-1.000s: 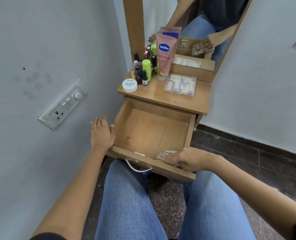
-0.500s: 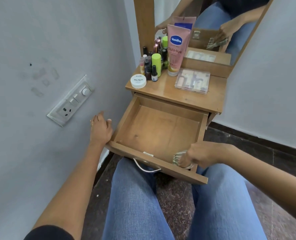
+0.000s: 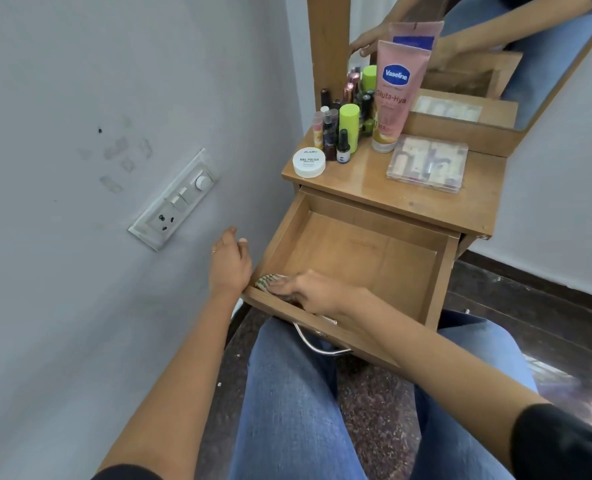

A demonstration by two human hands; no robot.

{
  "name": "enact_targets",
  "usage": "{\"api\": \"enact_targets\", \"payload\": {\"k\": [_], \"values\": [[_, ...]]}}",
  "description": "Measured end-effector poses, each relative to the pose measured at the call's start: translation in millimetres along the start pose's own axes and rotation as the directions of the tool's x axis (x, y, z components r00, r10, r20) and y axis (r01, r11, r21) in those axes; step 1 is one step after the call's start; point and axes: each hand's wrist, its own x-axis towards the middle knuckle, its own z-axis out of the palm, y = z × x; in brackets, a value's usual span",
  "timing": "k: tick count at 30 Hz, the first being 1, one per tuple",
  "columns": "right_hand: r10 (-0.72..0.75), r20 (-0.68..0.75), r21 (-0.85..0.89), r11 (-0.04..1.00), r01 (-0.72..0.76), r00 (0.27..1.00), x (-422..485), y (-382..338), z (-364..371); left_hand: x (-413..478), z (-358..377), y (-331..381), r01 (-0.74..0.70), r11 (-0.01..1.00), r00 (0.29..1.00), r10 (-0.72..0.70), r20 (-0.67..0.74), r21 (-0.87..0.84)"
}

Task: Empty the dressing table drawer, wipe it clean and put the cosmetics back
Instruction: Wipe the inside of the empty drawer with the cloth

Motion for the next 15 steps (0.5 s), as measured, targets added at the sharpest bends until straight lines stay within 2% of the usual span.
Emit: {"api": "enact_targets", "payload": {"k": [3, 7, 11, 15], "values": [[0.076, 0.078, 0.000, 0.997, -0.076, 0.994, 6, 5, -4, -1, 1, 1, -0.004, 1.000, 1.000, 0.004, -0.002, 0.004], [0.087, 0.168, -0.015, 0.996, -0.086, 0.982, -6, -2, -19, -1, 1, -1, -0.009, 1.000, 1.000, 0.009, -0.008, 0.003], [0.121, 0.301, 0.047, 0.989, -0.142, 0.946, -38, 11, -29, -1, 1, -3, -0.002, 1.000, 1.000, 0.002, -0.012, -0.032], [0.115, 0.332, 0.008, 0.992, -0.125, 0.936, -51, 16, -37, -3, -1, 0, -0.001, 1.000, 1.000, 0.000, -0.012, -0.031]]}}
